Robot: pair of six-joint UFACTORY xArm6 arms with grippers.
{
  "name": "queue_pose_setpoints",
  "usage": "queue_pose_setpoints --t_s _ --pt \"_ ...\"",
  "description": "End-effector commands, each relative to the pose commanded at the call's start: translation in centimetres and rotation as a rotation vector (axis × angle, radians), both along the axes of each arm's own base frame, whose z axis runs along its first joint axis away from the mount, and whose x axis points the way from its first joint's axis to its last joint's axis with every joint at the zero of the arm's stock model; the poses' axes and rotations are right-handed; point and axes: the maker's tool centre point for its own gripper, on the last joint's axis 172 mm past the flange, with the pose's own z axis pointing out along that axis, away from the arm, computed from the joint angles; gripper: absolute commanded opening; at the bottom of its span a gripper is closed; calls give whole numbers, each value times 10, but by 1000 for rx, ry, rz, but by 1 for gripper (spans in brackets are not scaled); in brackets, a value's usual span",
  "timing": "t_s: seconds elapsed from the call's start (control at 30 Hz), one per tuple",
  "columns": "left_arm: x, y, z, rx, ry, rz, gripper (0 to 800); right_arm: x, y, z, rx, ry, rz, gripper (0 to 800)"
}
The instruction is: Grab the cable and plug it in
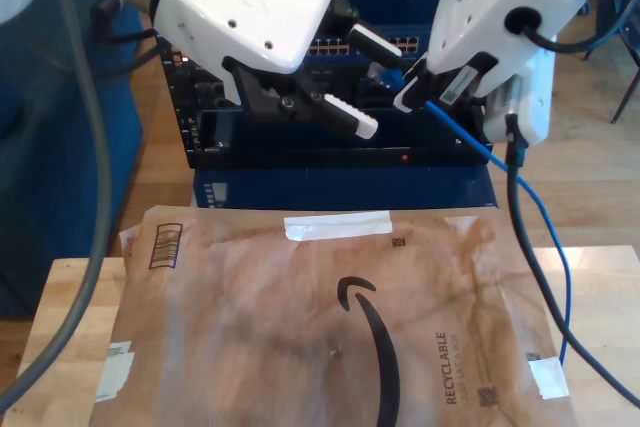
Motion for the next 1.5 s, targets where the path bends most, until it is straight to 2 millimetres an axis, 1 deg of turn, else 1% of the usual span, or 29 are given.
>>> queue_pose_setpoints --t_s 0.1,0.23,0.27,0.33,0.4,0.53,0.67,0.73,0.8,0.93,1.07,1.1,1.3,1.33,1.37,1.5 --pt "0 1 0 -1 -11 -1 598 0 2 0 11 5 0 1" --pt "5 1 0 -6 -40 3 593 -3 9 2 37 14 9 1" --pt "8 3 1 -6 -46 14 597 -4 9 1 39 18 10 1" --pt "19 15 2 -12 -49 60 605 -5 10 0 40 22 14 1" --pt "28 21 7 -36 -65 88 605 -6 10 -1 39 25 15 1" --pt "37 24 27 -120 -80 117 603 -6 10 -2 38 27 14 1" --pt "37 23 25 -123 -73 118 595 -6 13 2 47 23 17 1" --pt "37 23 18 -122 -56 123 592 -6 14 2 52 25 18 1" --pt "37 23 15 -122 -48 124 592 -6 15 3 56 24 20 1" --pt "37 23 15 -123 -50 123 585 -7 16 5 60 22 22 1" --pt "36 23 15 -123 -46 122 544 -6 17 11 64 10 24 1" --pt "36 23 14 -123 -45 123 515 -5 17 11 64 10 24 1" --pt "35 23 12 -124 -35 122 453 -5 18 10 63 13 25 1" --pt "34 23 11 -124 -33 121 436 -5 18 10 64 14 25 1" --pt "35 23 11 -124 -30 122 399 -5 18 10 64 15 25 1" --pt "34 23 11 -124 -27 120 382 -5 18 10 64 15 25 1"
